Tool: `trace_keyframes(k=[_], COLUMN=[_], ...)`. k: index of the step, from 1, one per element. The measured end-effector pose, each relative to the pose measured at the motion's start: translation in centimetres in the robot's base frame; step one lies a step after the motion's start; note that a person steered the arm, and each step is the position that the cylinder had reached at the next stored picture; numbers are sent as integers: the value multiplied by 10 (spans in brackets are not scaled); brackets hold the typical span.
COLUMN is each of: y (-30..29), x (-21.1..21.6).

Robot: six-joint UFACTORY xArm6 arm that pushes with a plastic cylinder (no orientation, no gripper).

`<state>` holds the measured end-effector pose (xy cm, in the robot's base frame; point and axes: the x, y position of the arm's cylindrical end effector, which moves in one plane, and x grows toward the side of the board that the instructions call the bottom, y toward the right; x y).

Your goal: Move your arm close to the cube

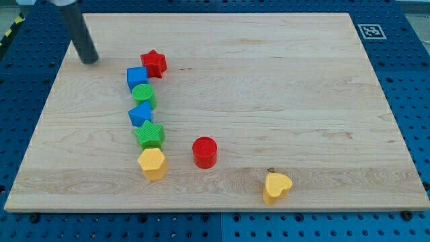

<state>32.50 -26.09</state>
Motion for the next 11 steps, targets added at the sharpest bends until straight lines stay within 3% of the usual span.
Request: trace_keyframes(k=[1, 3, 5, 11], y=[-37, -44, 3, 78], x=[-37, -40, 40, 64])
